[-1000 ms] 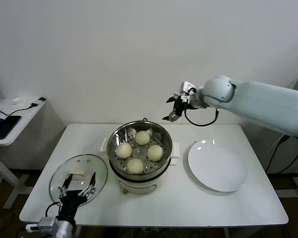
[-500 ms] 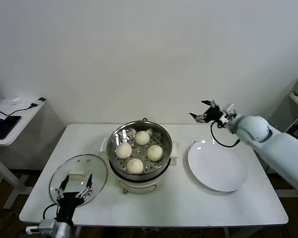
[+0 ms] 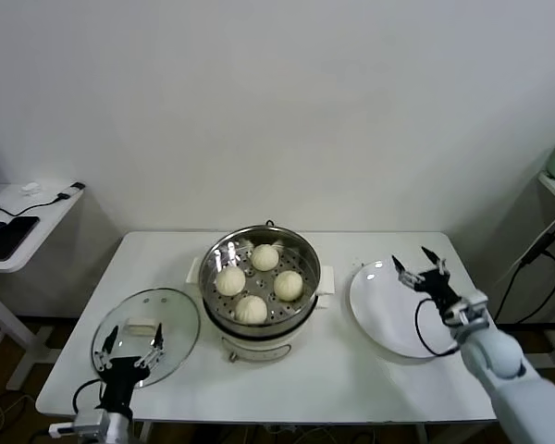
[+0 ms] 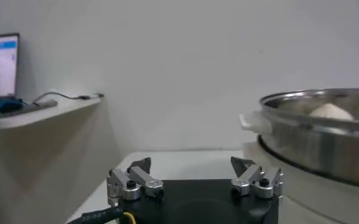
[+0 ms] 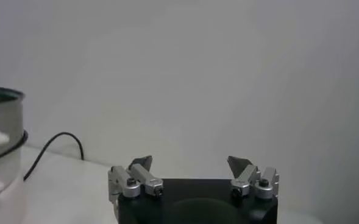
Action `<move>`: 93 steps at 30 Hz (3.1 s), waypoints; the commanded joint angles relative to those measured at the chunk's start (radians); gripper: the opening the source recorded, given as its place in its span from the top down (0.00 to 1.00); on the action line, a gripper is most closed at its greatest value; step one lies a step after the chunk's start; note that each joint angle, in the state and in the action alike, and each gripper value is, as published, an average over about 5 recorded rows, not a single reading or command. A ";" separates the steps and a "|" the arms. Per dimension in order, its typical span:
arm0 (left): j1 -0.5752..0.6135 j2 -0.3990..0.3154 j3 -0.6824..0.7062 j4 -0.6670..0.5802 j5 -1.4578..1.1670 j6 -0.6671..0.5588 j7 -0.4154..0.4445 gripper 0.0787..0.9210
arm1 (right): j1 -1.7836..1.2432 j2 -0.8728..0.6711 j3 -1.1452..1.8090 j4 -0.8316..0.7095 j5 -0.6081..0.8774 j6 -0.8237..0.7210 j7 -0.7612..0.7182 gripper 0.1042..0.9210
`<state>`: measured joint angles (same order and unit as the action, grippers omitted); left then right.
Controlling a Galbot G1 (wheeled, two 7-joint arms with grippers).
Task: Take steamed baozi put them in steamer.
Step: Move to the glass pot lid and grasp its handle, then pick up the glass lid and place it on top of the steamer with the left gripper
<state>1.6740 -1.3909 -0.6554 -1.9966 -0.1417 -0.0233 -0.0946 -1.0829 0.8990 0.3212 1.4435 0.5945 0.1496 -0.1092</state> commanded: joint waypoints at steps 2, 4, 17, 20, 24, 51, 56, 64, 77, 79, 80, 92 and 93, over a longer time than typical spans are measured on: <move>-0.006 0.013 -0.010 0.091 0.470 -0.070 -0.156 0.12 | -0.263 0.219 0.201 -0.013 -0.034 0.199 0.024 0.12; -0.009 0.023 -0.019 0.118 0.636 -0.075 -0.213 0.12 | -0.268 0.227 0.197 -0.007 -0.042 0.191 0.029 0.12; -0.076 0.121 -0.035 0.426 1.334 -0.087 -0.437 0.12 | -0.271 0.254 0.179 0.020 -0.085 0.125 0.068 0.12; -0.104 0.133 -0.030 0.478 1.342 -0.095 -0.450 0.12 | -0.271 0.256 0.178 0.024 -0.089 0.120 0.068 0.12; -0.142 0.145 -0.023 0.522 1.345 -0.129 -0.437 0.12 | -0.274 0.255 0.180 0.036 -0.091 0.107 0.068 0.12; -0.378 0.139 0.028 0.652 1.406 -0.054 -0.335 0.12 | -0.269 0.265 0.187 0.072 -0.112 0.076 0.076 0.12; -0.374 0.137 0.035 0.653 1.417 -0.040 -0.332 0.12 | -0.265 0.266 0.183 0.062 -0.120 0.073 0.075 0.12; -0.361 0.139 0.033 0.675 1.441 -0.044 -0.333 0.30 | -0.257 0.268 0.175 0.064 -0.131 0.067 0.076 0.12; -0.378 0.119 0.030 0.688 1.441 -0.046 -0.351 0.76 | -0.257 0.277 0.163 0.067 -0.146 0.066 0.076 0.12; -0.366 0.119 0.026 0.667 1.434 -0.044 -0.346 0.82 | -0.259 0.280 0.163 0.069 -0.149 0.065 0.075 0.12; -0.357 0.121 0.023 0.648 1.427 -0.043 -0.339 0.86 | -0.260 0.281 0.163 0.071 -0.151 0.065 0.075 0.12; -0.163 0.271 -0.054 0.200 1.154 0.125 -0.045 0.94 | -0.270 0.281 0.170 0.112 -0.195 0.036 0.102 0.12; -0.155 0.288 -0.065 0.167 1.130 0.153 -0.014 0.94 | -0.271 0.281 0.171 0.115 -0.204 0.030 0.109 0.12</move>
<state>1.3888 -1.2189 -0.6614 -1.4897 1.1978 -0.0178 -0.3474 -1.3520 1.1801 0.4896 1.5384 0.4261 0.2037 -0.0250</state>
